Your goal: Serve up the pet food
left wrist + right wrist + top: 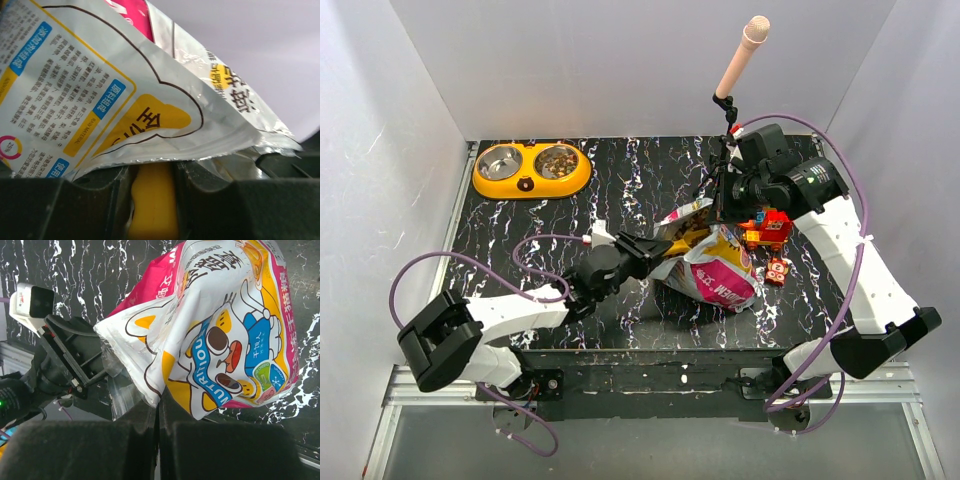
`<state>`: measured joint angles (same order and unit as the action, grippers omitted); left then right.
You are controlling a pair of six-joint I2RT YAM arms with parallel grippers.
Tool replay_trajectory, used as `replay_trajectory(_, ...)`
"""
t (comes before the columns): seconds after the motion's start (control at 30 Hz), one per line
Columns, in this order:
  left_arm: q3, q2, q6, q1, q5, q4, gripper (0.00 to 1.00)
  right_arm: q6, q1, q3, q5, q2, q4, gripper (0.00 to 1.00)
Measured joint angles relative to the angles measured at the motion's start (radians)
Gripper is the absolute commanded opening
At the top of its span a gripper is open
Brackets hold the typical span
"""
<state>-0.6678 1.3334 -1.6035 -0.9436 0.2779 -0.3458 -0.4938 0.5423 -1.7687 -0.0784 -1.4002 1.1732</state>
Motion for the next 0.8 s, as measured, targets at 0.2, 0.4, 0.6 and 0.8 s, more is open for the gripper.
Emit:
replay_trajectory(0.2, 0.180, 0.002, 0.012, 0.042, -0.107, -0.431, 0.00, 0.000, -0.004, 0.006, -0.015, 0.002, -0.003, 0.01)
replay_trajectory(0.4, 0.198, -0.050, 0.073, 0.053, -0.162, -0.462, 0.00, 0.003, -0.021, 0.013, -0.008, 0.013, -0.008, 0.01)
replay_trajectory(0.6, 0.229, -0.262, 0.111, 0.055, -0.165, -0.381, 0.00, 0.006, -0.059, 0.013, 0.005, 0.022, -0.008, 0.01)
replay_trajectory(0.8, 0.258, -0.402, 0.126, 0.058, -0.161, -0.314, 0.00, 0.011, -0.063, 0.013, 0.004, 0.022, -0.009, 0.01)
